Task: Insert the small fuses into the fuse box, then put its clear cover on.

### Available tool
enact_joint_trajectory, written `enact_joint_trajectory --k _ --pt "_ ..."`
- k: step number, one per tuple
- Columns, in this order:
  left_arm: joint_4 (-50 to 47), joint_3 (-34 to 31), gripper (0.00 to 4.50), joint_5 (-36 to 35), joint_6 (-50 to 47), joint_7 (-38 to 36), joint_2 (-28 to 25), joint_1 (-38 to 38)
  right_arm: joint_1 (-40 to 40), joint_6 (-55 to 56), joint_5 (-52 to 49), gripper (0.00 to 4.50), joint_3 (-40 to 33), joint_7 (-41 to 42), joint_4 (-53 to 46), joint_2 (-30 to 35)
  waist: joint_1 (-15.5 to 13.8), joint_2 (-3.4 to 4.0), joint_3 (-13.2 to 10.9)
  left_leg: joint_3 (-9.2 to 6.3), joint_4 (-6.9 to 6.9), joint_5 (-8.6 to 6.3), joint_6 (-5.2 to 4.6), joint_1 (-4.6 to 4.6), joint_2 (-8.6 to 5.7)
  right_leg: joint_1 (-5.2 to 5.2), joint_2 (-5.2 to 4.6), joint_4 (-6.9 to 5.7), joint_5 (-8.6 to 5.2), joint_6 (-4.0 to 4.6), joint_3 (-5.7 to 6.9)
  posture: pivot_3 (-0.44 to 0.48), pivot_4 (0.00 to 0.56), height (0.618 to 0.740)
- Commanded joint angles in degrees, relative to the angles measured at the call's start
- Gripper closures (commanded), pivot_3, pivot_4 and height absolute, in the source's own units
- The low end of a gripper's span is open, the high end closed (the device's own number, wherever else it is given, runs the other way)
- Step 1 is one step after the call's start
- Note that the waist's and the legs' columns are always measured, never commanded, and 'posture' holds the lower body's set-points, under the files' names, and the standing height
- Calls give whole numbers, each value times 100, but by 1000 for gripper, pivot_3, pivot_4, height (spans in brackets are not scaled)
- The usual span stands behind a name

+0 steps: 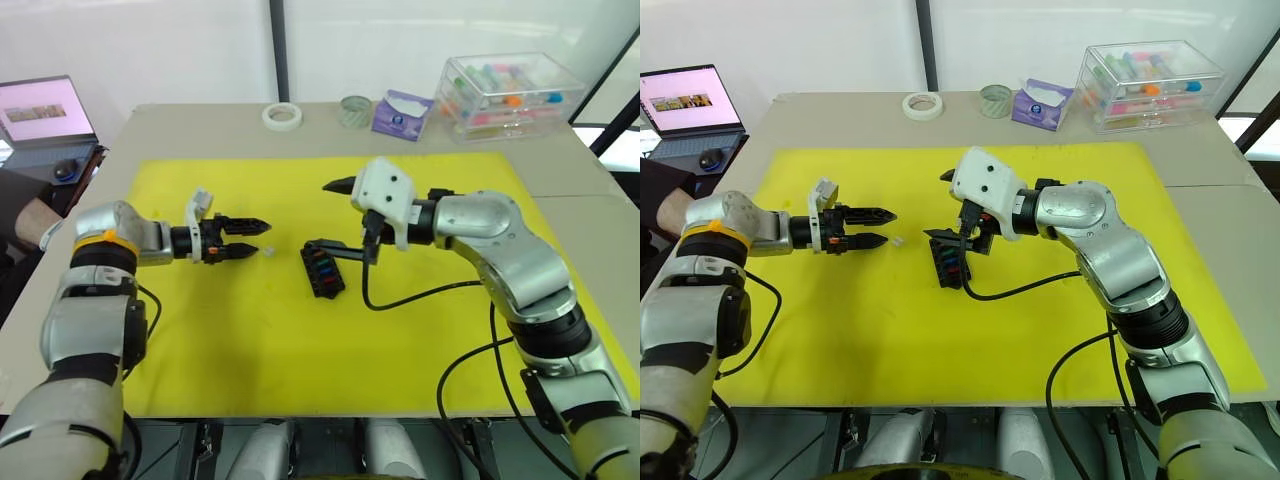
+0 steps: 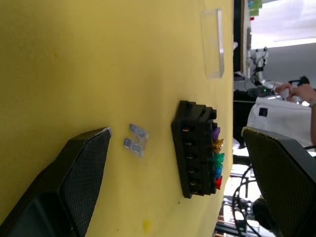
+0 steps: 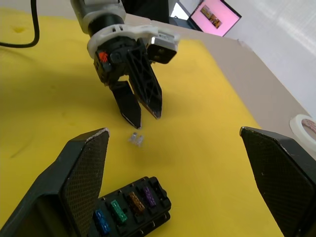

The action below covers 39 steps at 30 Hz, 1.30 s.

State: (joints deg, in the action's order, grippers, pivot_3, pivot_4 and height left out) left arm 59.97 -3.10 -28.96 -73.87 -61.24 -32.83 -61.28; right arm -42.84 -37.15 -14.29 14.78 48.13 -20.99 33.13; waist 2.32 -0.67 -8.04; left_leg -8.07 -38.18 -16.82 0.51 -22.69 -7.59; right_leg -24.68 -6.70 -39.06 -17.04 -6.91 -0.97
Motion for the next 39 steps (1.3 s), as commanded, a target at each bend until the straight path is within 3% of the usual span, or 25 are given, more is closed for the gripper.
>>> enact_joint_trajectory --k 1,12,24,25,27,37,39 --pt "173 105 0 208 76 -205 131 -147 -142 22 -19 13 -140 -58 -87 -50 -15 0 0 -1 0 0 0 0 -2 0 -1 -2 0 0 0 0 150 740" --pt "197 269 0 475 -185 -816 307 -303 -90 -121 -88 13 -185 -164 -191 -104 -30 -1 0 -8 -3 0 0 -1 -10 2 -4 -5 0 0 3 0 150 740" --pt "150 307 0 701 -135 -696 304 -96 -88 -99 -96 13 -152 -158 -166 -85 12 -1 0 -10 -2 0 0 0 -9 1 -5 -5 0 0 3 0 150 740" --pt "186 271 367 726 -103 -598 330 -65 -80 -100 -98 0 -151 -159 -171 -87 13 -1 1 -10 -2 0 0 0 -9 1 -6 -5 0 0 3 0 150 740" --pt "218 219 655 737 -70 -457 384 -1 -63 -95 -92 0 -137 -165 -180 -93 12 -1 1 -10 -2 0 0 0 -9 1 -6 -5 0 0 3 0 150 740" --pt "112 129 4279 763 -117 -89 545 262 -57 -161 -115 0 -140 -184 -257 -95 12 -1 1 -10 -3 0 0 0 -9 1 -6 -6 0 0 3 0 150 740" --pt "57 123 4478 765 -163 -40 555 324 -49 -171 -115 0 -143 -190 -271 -92 15 -1 1 -10 -2 0 0 1 -9 1 -6 -6 0 0 3 0 150 740"
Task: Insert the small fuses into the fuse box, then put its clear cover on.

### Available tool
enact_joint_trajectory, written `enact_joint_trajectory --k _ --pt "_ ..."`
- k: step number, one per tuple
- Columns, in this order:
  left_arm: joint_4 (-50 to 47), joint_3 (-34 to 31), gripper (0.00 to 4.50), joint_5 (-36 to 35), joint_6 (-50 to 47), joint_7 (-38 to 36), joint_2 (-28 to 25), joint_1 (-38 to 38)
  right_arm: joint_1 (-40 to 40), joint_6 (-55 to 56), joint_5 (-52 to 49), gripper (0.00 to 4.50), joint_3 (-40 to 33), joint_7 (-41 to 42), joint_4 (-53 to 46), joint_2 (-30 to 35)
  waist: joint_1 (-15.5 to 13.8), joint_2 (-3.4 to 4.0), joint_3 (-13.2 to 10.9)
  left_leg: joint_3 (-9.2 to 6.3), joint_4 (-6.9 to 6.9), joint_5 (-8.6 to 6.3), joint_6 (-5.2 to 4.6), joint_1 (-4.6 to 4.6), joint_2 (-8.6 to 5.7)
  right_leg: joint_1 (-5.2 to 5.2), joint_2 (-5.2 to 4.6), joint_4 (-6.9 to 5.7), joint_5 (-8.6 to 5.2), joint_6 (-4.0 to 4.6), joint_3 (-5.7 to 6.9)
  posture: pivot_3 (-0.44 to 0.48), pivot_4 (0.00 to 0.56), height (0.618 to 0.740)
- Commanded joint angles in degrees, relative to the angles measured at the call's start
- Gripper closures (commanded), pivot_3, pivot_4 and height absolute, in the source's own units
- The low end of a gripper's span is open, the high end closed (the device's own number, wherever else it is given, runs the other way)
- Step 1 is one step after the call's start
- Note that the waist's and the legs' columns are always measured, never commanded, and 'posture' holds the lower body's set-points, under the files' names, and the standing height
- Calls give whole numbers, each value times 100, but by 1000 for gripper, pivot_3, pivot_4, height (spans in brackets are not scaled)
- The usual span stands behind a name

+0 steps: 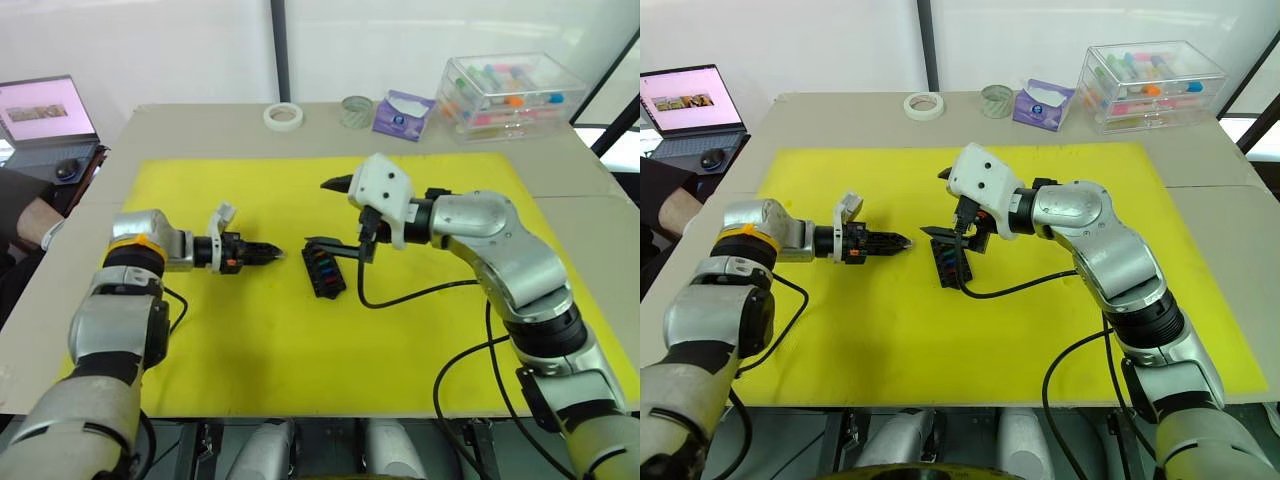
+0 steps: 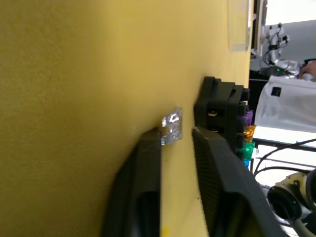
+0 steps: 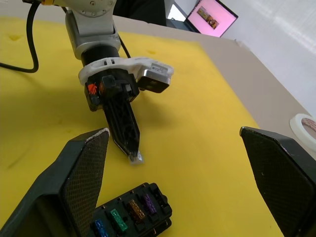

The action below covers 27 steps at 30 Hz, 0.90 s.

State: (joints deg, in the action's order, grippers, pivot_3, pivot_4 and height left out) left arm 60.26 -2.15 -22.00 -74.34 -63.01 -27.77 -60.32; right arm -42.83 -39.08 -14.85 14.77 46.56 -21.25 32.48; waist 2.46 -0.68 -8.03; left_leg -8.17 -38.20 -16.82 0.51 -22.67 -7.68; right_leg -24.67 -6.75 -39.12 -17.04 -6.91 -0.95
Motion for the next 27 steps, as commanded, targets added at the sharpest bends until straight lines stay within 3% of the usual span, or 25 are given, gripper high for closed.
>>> enact_joint_trajectory --k 1,10,12,16,19,23,27 --pt "-5 30 4478 73 -140 172 58 261 -50 19 -58 0 -144 -34 -245 -28 2 0 0 0 0 0 0 0 0 0 0 0 0 0 0 0 150 740" --pt "-674 -310 4478 -256 -657 367 -12 557 -50 31 -52 0 -125 -34 -204 -48 12 0 2 0 0 0 0 1 1 1 -1 0 0 0 -5 0 150 740" --pt "-1092 -669 4478 -519 -1059 538 -66 711 -41 48 -62 0 -138 3 -191 -18 17 0 1 0 1 0 0 1 2 0 0 0 0 0 -6 0 150 740" --pt "-2345 -1498 4478 -1163 -1733 916 -60 1203 1 39 -139 0 -210 96 -180 44 46 0 1 1 2 0 0 1 5 -4 1 0 0 0 -9 0 150 740" --pt "-3449 -2039 4478 -2139 -1816 1377 14 1701 91 16 -260 0 -344 201 -168 147 42 0 1 1 2 0 0 1 7 -3 1 0 0 0 -10 0 150 740" --pt "-5145 -3025 4478 -2931 -1816 2310 596 2376 170 -194 -612 0 -656 287 -120 203 -22 -1 1 0 -1 0 0 0 8 3 -1 4 0 0 -11 0 150 740" --pt "-6912 -3341 4478 -3430 -1458 2626 968 2936 157 -1272 -1795 0 -1494 246 -9 7 -27 -3 1 0 -4 0 0 0 7 16 -3 18 0 0 -10 0 150 740"
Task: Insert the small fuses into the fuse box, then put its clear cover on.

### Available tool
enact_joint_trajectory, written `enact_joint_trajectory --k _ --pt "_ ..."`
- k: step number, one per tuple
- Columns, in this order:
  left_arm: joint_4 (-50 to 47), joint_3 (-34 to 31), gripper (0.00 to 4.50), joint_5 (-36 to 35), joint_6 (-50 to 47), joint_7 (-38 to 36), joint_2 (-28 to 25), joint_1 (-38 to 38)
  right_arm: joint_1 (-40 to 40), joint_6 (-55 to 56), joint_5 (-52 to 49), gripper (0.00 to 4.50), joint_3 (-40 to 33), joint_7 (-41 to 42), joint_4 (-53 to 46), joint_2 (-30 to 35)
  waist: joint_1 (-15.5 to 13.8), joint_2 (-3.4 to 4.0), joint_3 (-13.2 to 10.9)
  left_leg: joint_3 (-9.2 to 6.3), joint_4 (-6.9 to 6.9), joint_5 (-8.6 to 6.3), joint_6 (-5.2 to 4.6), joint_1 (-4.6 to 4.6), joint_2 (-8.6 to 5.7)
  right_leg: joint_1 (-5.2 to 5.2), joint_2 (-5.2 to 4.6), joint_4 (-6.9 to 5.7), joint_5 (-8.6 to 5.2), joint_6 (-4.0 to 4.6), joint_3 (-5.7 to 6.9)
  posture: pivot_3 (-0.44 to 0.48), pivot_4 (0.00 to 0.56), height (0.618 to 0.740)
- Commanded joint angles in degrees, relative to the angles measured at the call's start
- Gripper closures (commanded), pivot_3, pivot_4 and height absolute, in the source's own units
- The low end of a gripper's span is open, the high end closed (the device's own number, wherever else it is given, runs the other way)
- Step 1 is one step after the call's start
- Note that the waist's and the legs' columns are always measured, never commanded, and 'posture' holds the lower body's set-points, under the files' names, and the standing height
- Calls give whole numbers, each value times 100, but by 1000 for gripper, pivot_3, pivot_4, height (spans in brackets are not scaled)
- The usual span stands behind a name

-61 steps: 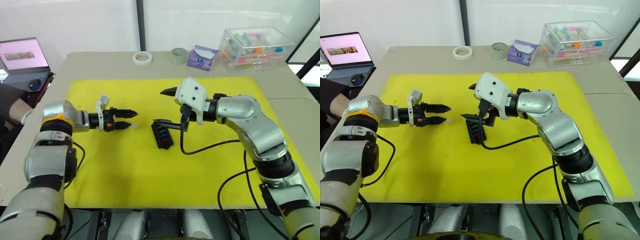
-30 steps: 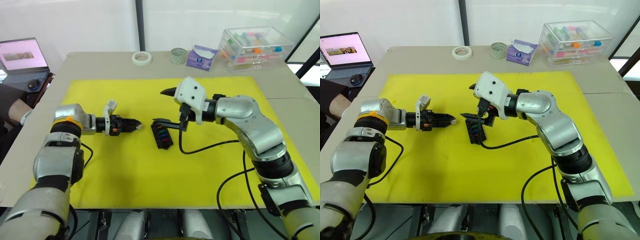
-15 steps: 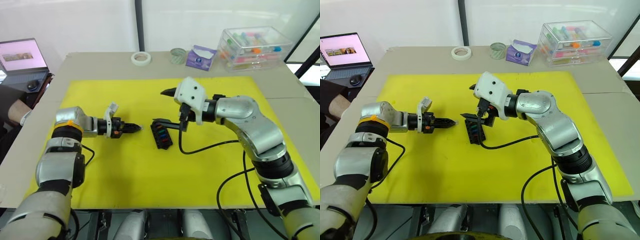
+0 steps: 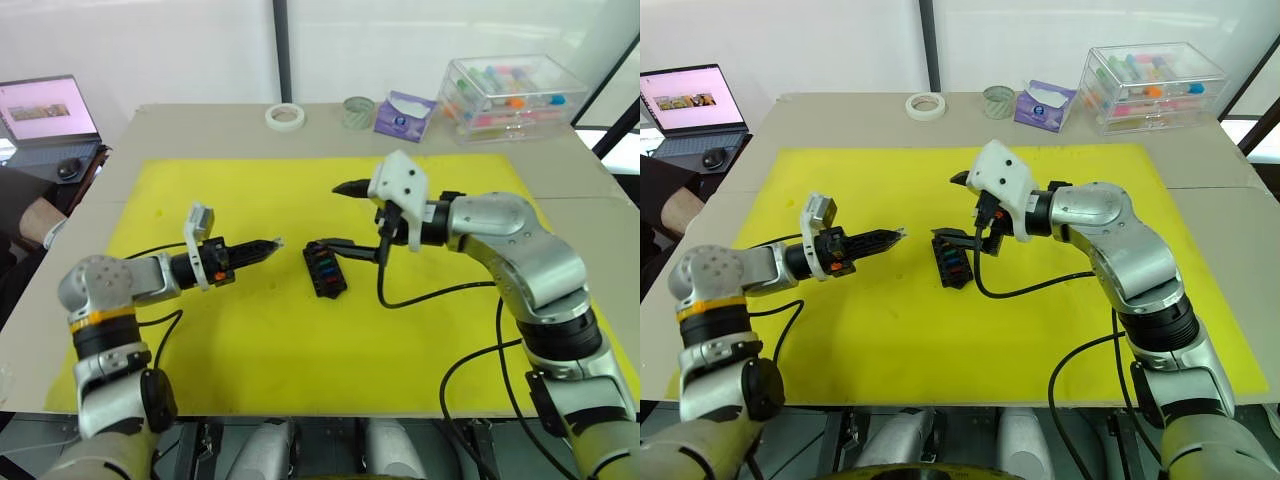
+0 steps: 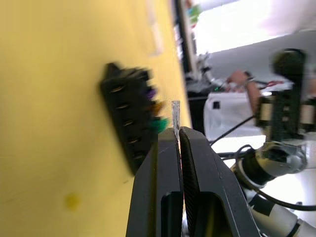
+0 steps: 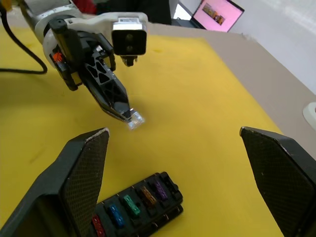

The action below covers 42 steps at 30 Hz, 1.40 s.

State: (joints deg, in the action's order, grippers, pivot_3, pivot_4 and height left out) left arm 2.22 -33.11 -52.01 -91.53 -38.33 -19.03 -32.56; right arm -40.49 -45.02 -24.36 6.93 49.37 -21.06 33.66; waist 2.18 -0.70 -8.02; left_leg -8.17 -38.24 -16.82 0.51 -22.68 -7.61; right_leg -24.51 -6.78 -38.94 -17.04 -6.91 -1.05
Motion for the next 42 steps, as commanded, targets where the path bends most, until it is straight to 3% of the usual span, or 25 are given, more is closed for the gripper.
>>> enact_joint_trajectory --k 1,5,10,14,18,21,24,34,42 --pt "-1373 -216 4478 -535 299 170 85 241 -109 -964 -1128 0 -900 -38 29 -130 -2 -1 0 0 2 0 0 0 2 1 1 6 0 0 0 0 150 740" --pt "-2037 212 4478 -1125 321 -140 -222 415 -176 -1751 -2039 0 -1380 166 257 4 -14 0 0 4 6 0 0 2 10 15 7 40 0 0 1 0 150 740" --pt "-2543 846 4478 -1113 1285 -715 -709 475 -174 -2045 -2463 0 -1275 655 412 444 -69 0 0 10 6 0 0 2 10 22 7 58 0 0 1 0 150 740" --pt "-2844 1252 4478 -920 2164 -1035 -888 645 -279 -2260 -2779 0 -1347 427 405 315 -110 0 0 15 8 0 0 4 15 23 8 62 0 0 -1 0 150 740" --pt "-2851 1432 4478 -966 2639 -863 -801 690 -171 -2276 -2977 0 -1408 -42 248 -9 -137 0 0 15 7 0 0 3 15 25 8 64 0 0 -1 0 150 740" --pt "-2908 1595 4500 -952 2939 -846 -807 808 -46 -2324 -3200 613 -1476 -357 60 -227 -147 0 0 15 6 0 0 3 15 27 7 64 0 0 -1 0 150 740" --pt "-2876 1663 4500 -1057 3104 -695 -765 772 34 -2338 -3347 1637 -1494 -577 -42 -274 -149 0 0 15 6 0 0 3 12 28 5 68 0 0 0 0 150 740" --pt "-2830 1827 4500 -1374 3402 -224 -642 749 131 -2520 -4371 1637 -1823 -1702 -140 -743 -137 0 0 14 8 0 -1 3 15 28 9 67 0 0 0 0 150 740" --pt "-2714 1915 4500 -1618 3513 -36 -627 666 235 -2462 -4899 1637 -1791 -2169 -159 -709 -129 0 0 15 8 0 -1 4 15 28 10 67 0 0 0 0 150 740"
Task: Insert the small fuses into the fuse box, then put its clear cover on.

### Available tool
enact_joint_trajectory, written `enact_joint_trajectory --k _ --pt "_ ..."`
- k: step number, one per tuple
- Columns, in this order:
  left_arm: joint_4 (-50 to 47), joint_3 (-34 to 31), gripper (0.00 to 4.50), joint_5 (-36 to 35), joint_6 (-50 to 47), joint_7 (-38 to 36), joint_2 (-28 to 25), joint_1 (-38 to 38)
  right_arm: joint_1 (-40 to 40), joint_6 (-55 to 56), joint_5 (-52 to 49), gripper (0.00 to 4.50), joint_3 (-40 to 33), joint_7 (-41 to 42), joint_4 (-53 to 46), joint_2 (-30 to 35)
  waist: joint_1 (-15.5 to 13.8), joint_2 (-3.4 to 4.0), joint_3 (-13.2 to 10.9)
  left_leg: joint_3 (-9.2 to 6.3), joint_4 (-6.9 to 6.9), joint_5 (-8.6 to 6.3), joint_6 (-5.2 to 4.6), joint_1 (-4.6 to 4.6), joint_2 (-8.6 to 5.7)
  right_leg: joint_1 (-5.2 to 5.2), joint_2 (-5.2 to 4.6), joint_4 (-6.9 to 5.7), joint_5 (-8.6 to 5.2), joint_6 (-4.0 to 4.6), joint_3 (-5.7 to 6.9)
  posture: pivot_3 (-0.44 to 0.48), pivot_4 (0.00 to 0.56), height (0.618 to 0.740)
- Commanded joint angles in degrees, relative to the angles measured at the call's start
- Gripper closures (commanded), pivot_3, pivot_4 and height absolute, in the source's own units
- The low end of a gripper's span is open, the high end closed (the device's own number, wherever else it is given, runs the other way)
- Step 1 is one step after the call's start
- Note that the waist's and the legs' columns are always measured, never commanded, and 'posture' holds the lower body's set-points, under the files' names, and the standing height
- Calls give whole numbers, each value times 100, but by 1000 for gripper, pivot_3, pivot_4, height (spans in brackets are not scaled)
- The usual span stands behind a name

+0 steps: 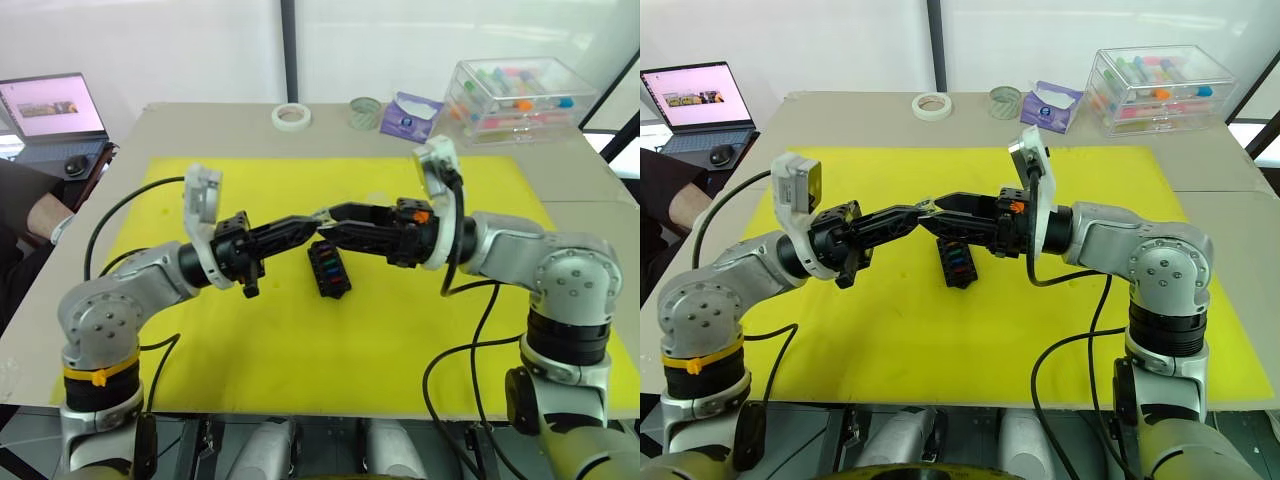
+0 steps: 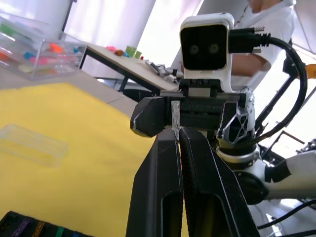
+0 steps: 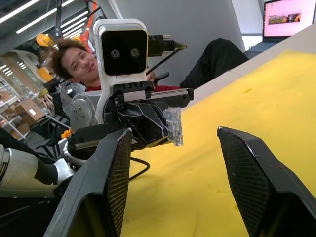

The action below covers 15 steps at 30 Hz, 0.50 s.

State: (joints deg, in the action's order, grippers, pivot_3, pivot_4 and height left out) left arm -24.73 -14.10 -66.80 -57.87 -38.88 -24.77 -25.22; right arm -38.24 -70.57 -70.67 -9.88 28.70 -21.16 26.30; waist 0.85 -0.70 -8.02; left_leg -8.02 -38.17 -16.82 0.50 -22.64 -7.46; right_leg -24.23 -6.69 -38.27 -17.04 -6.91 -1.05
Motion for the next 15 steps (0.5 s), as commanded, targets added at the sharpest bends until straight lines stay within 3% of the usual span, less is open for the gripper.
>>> enact_joint_trajectory --k 1,9,13,15 --pt "-28 25 4500 -158 157 24 -65 -62 35 100 -332 1637 -116 -149 -147 37 3 0 0 0 0 0 0 0 0 0 0 0 0 0 0 0 150 740" --pt "-45 98 4500 -273 240 88 -125 -20 105 217 -717 1637 -142 -445 -70 146 0 0 0 0 1 0 0 0 0 0 1 0 0 0 0 0 150 740" --pt "-31 126 4500 -300 265 88 -160 -18 99 292 -978 2486 -158 -632 8 158 1 0 0 0 1 0 0 0 1 0 1 0 0 0 0 0 150 740" --pt "-4 128 4500 -314 273 99 -169 -38 97 313 -1045 3267 -128 -657 16 212 -3 0 0 0 1 0 0 0 0 0 1 1 0 0 0 0 150 740"
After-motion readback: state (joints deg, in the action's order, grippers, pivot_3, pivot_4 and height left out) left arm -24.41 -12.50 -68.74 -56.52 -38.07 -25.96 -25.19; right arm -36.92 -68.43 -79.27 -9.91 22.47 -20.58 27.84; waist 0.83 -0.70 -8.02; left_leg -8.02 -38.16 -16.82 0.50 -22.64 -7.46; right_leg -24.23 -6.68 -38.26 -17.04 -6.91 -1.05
